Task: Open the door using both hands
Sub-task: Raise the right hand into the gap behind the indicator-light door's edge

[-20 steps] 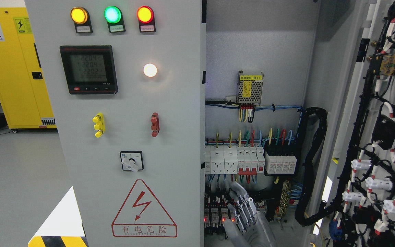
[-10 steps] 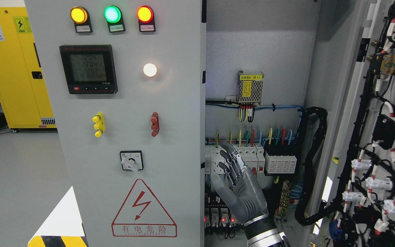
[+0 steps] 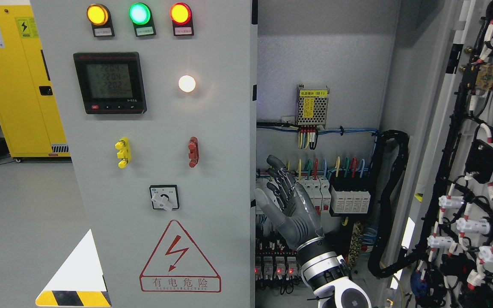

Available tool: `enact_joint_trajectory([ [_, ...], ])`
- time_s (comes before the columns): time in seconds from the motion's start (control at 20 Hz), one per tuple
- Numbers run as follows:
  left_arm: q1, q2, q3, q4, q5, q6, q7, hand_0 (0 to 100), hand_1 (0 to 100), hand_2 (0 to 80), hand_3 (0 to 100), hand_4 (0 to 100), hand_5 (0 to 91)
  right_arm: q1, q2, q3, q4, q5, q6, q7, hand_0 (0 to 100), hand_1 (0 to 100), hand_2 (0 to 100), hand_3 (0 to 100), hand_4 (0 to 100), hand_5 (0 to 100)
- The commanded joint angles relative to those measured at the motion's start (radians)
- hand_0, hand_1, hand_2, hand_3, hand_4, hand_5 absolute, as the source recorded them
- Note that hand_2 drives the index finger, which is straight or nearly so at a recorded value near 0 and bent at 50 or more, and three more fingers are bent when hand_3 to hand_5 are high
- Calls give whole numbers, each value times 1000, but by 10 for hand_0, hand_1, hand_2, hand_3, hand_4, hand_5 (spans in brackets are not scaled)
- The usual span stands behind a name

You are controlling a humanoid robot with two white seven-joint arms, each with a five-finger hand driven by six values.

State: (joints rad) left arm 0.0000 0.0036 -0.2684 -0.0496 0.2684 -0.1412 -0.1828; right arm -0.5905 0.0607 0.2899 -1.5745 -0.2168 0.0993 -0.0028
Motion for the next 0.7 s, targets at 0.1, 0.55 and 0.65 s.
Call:
enact_joint_trajectory([
  [0.1, -9, 6, 0, 0, 0, 0, 0, 120, 556, 0, 0, 0, 0, -54, 7, -18, 99, -47, 16, 1, 0, 500, 40, 0, 0, 0],
  [0.55, 12, 19, 1, 11, 6, -1, 0, 120, 556, 0, 0, 0, 0, -77, -1, -44, 105, -99, 17, 109, 0, 500, 40, 0, 0, 0],
  [0.65, 17, 19, 1, 11, 6, -1, 0, 120, 556, 0, 0, 0, 0, -91, 1, -49, 111, -101, 19, 112, 0, 500, 40, 0, 0, 0],
])
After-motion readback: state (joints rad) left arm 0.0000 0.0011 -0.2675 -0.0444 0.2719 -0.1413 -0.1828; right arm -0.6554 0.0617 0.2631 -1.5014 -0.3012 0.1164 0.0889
